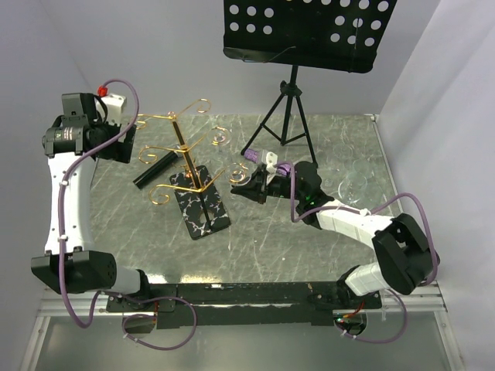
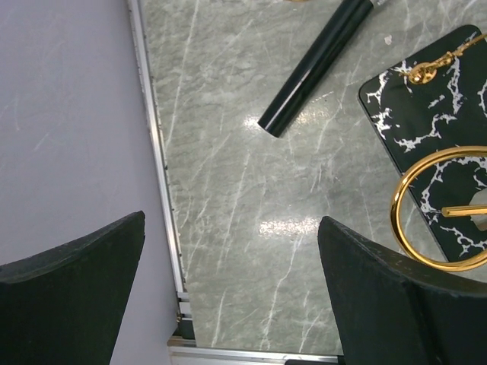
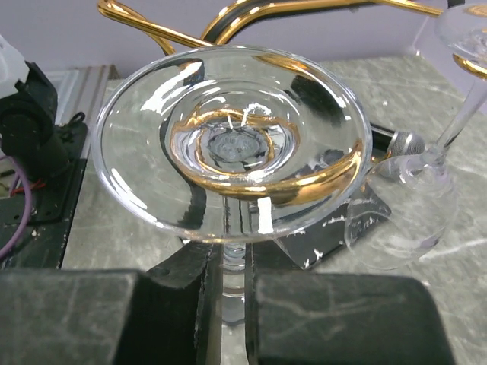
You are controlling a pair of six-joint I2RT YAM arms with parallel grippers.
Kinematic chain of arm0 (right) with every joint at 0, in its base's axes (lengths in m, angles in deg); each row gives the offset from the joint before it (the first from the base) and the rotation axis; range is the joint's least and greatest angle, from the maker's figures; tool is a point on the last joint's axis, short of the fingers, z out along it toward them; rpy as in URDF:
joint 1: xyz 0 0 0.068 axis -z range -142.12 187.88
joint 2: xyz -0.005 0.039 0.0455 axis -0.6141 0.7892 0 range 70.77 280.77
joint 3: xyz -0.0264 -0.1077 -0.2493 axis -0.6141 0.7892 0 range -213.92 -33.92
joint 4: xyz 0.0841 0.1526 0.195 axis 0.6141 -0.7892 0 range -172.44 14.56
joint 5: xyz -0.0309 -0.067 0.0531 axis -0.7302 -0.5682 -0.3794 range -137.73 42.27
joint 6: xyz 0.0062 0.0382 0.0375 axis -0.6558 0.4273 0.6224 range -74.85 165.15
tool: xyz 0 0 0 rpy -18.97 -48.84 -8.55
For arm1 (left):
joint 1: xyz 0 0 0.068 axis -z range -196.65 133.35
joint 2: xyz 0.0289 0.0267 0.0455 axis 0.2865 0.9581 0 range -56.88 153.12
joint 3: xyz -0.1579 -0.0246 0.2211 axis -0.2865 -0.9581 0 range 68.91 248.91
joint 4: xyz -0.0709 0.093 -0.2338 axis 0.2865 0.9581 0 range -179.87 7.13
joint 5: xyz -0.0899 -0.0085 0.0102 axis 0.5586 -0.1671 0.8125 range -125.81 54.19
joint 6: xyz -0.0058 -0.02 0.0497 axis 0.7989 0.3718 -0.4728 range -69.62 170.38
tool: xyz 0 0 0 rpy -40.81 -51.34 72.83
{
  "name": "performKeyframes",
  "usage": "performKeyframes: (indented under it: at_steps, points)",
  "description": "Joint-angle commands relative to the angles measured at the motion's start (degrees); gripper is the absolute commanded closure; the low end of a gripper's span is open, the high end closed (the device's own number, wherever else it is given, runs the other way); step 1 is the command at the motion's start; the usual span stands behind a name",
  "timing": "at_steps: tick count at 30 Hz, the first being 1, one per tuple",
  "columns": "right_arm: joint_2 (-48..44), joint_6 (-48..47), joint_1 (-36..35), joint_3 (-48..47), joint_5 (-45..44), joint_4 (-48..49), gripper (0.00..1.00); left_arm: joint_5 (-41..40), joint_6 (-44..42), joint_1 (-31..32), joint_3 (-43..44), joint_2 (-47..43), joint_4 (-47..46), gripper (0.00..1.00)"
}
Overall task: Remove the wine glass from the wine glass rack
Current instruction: Pick up the wine glass from the wine rack.
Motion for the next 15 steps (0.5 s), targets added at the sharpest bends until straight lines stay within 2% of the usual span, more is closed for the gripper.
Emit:
performKeyframes:
  at_steps: [1,9,15]
  points:
    - [-3.1,-2.8,-0.3,-4.6,-2.9,-6.1,1.00,2.6,1.3,-0.3,-1.3,-2.5,-3.8,0.00]
    - [-1.9,0.5,-0.2,-6.7,-7.8,-7.0,1.00,4.1,1.3,-0.4,-6.5,-5.8,-5.5,0.00]
    - [-0.2,-1.3,-0.3,-7.9,-12.4,-5.5,1.00,4.6,1.3,-0.4,-8.5,-7.5,-5.4,0.00]
